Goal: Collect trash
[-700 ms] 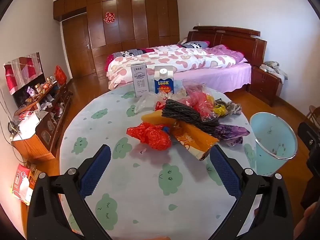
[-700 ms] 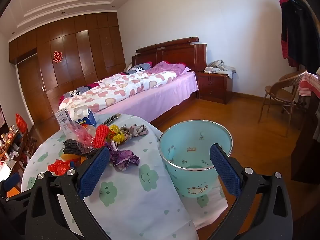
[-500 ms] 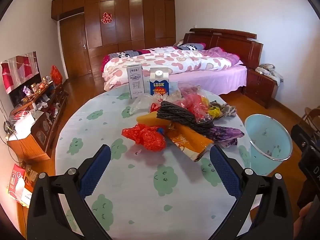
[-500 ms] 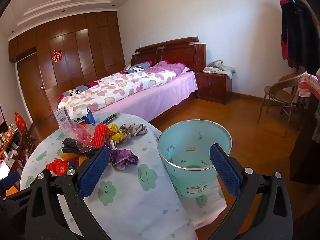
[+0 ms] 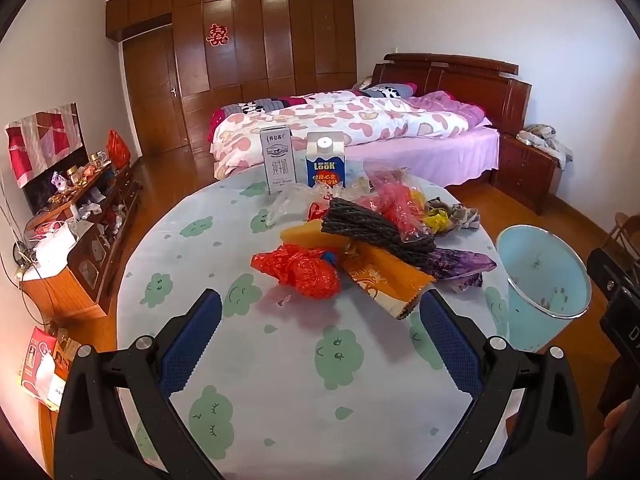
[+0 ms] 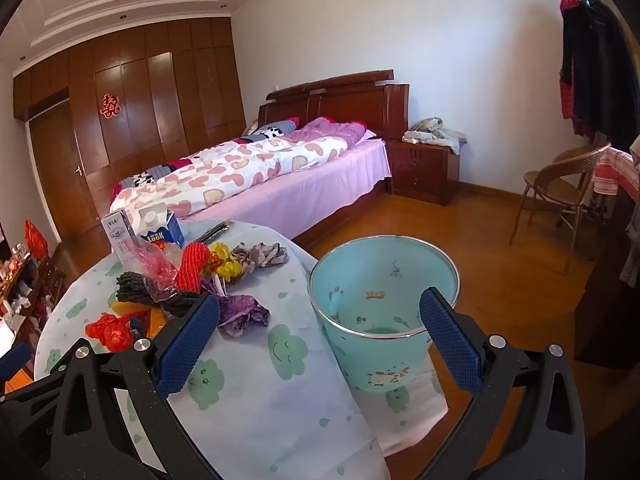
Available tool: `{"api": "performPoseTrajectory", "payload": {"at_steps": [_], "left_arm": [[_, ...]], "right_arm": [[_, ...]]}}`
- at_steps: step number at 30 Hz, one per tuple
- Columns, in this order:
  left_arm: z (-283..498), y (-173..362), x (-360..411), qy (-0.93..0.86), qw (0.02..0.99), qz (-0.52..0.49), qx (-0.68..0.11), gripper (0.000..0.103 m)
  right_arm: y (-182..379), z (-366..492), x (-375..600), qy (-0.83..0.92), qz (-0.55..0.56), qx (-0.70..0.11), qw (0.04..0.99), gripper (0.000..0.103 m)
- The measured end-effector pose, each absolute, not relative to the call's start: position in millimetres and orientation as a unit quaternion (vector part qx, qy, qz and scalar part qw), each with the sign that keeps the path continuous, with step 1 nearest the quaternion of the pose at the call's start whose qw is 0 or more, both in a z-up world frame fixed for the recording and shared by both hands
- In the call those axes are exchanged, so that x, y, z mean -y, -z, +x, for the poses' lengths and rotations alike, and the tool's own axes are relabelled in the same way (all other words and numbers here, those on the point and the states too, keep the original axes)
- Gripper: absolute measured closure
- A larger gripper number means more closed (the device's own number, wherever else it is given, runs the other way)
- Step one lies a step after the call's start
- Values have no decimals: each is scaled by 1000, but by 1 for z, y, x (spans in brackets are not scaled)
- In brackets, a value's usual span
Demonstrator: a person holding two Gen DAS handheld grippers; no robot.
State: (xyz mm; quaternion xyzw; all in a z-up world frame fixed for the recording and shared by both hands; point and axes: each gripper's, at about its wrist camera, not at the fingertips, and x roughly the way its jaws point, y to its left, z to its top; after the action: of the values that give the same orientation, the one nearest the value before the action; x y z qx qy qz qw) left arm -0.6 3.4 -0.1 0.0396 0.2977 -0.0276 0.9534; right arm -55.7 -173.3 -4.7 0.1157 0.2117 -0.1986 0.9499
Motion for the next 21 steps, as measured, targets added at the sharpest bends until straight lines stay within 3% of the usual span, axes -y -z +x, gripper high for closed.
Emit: {"api": "performPoseTrajectory", "payload": {"at_steps": [21], "left_arm": [[-5, -5, -3, 31, 956, 39, -291, 6]], "right_arm": [[7, -54, 173, 196, 120, -222, 947, 5]]}}
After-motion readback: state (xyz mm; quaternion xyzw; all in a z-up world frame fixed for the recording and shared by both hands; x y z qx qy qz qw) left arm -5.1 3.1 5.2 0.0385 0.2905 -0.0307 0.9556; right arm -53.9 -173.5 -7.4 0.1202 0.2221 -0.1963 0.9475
